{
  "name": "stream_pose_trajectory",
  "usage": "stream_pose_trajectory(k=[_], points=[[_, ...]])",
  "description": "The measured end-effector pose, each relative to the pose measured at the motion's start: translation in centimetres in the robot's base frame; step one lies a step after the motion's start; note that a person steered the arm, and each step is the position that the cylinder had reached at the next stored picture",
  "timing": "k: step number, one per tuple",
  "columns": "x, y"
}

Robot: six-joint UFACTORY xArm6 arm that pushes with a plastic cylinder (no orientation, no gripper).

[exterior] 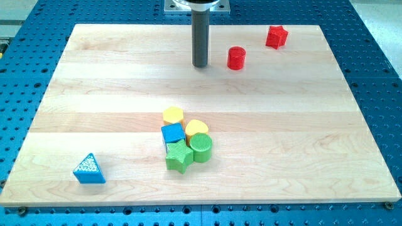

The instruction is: Place your arm to the right of the heart

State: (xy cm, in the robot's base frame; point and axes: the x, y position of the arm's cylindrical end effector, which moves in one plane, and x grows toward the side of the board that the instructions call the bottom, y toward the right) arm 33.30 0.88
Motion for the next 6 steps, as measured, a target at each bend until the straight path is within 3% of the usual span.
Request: stream_pose_trajectory(k=[2,4,5,6], points=[[-3.4,13.4],[9.7,14.3],[16.3,11.5],[17.8,6.3]])
